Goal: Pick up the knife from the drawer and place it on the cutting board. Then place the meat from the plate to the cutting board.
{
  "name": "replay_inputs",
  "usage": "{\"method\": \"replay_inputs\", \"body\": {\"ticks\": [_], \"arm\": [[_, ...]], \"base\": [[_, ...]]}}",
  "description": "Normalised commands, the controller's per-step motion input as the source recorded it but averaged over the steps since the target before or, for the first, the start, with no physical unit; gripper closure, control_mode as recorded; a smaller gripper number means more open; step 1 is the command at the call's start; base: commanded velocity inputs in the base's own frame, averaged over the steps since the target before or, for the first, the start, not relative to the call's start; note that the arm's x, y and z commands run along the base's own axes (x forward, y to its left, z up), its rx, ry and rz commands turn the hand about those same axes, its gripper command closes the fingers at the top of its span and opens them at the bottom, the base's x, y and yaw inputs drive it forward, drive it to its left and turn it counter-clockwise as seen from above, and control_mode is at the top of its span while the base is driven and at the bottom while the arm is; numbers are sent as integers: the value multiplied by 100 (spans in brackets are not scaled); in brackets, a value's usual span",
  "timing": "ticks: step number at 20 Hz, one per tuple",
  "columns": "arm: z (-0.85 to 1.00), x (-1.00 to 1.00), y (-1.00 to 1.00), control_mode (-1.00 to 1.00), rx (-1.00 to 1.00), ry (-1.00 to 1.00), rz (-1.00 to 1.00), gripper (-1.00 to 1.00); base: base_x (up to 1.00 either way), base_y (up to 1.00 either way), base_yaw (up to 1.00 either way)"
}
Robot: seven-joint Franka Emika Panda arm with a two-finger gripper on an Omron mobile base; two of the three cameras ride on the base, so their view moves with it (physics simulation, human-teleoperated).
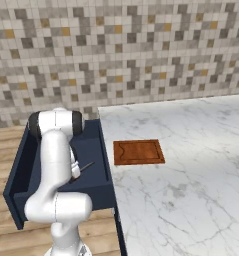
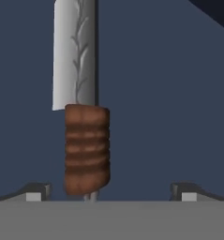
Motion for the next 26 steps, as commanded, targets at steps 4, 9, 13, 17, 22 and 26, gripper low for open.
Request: {"method": "replay_inputs", "body": {"ticks": [4, 9, 13, 17, 22, 26], "arm": [[-11, 16, 0, -100, 4, -8, 0, -100], [-12, 12, 0, -100, 2, -2, 0, -100], [-16, 7, 2, -100, 0, 0, 0, -100], [-17, 3, 1, -100, 0, 0, 0, -100], [-20, 3, 1, -100, 0, 0, 0, -100], [-22, 2, 3, -100, 0, 0, 0, -100]], "base": [[0, 0, 0], [0, 0, 0], [0, 0, 0], [0, 0, 0], [0, 0, 0], [0, 0, 0]]}}
